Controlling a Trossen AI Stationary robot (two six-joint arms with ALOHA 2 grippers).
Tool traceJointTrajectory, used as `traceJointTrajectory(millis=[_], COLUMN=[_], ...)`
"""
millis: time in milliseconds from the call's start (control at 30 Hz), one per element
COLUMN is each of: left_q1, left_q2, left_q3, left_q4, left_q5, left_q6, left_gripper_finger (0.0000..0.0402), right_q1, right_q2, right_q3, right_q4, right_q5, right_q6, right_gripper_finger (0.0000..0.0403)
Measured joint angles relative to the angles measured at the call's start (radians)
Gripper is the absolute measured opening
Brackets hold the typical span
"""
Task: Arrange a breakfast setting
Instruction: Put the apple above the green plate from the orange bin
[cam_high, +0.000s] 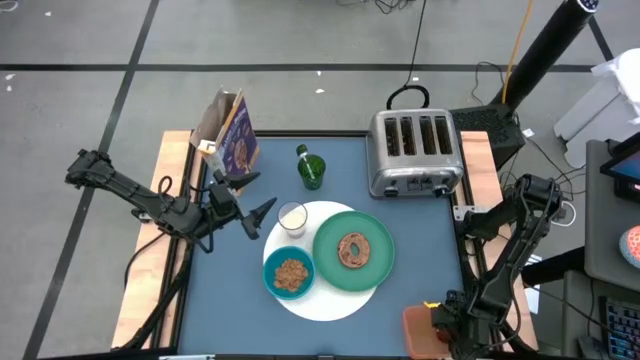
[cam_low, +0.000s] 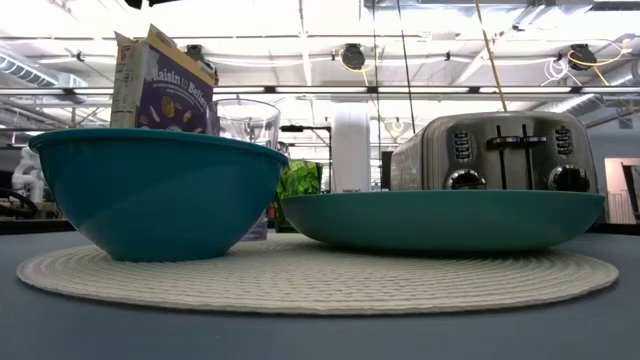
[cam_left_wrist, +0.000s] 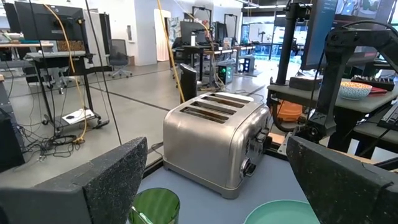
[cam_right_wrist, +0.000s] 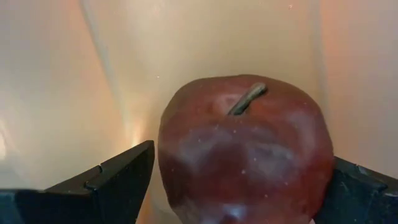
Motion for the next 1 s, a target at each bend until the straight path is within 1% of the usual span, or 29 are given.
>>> traceJointTrajectory(millis=[433,567,667,933,1000], left_q1=[0.000,0.000,0.000,0.000,0.000], left_q2=[0.000,0.000,0.000,0.000,0.000], left_q3=[0.000,0.000,0.000,0.000,0.000], left_q4=[0.000,0.000,0.000,0.000,0.000], left_q5=[0.000,0.000,0.000,0.000,0.000], left_q6=[0.000,0.000,0.000,0.000,0.000], left_gripper_finger=[0.0391,0.0391,0.0391,0.0391,0.0391], right_q1=[0.000,0.000,0.000,0.001,0.001], right_q2=[0.001,0.001,0.002,0.006,0.006], right_q3=[0.000,0.000,0.000,-0.002,-0.002], right_q4=[0.004,0.003,0.001,0.018,0.019], right_q5=[-0.003,-0.003,0.000,0.000,0.000], right_q6=[-0.043,-0.042,-0.046,-0.062,-0.061], right_gripper_finger=[0.0353,0.0345,0.0327,0.0248,0.0235])
